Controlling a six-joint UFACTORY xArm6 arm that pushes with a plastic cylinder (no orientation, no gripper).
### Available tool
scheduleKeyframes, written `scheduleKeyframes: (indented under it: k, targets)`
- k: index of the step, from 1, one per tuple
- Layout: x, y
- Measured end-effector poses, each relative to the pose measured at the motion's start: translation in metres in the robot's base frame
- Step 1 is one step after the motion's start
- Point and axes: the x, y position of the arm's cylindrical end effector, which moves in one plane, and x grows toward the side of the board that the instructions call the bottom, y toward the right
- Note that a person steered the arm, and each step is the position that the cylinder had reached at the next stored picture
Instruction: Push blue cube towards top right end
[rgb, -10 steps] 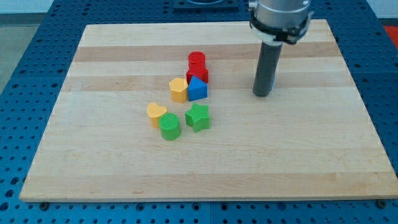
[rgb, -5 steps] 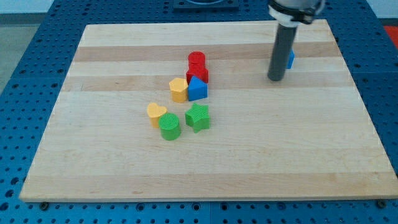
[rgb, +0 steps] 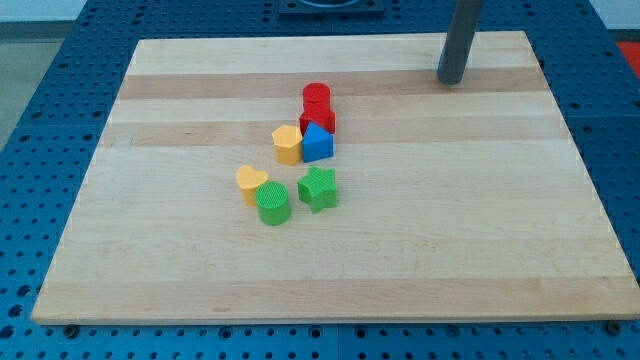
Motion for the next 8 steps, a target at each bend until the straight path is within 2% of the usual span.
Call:
scheduleKeyframes:
  k: [3, 6, 7, 8]
  targets:
    - [-0.025, -0.023]
    - [-0.034, 0.006]
    - [-0.009, -0.001]
    - [0.068, -0.007]
